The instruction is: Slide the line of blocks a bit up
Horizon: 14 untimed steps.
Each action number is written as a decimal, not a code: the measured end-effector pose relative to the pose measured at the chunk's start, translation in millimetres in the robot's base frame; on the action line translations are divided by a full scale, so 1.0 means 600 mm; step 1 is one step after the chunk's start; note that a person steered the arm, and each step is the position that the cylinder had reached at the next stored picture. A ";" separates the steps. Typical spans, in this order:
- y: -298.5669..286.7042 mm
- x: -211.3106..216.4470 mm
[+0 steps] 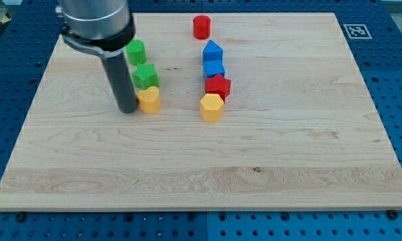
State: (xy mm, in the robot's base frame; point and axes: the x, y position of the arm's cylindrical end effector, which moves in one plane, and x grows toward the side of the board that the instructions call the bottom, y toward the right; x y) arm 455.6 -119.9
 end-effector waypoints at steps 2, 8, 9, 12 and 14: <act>-0.012 0.023; 0.379 0.049; 0.319 0.026; 0.259 -0.001; 0.260 -0.025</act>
State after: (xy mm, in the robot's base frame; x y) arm 440.7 36.4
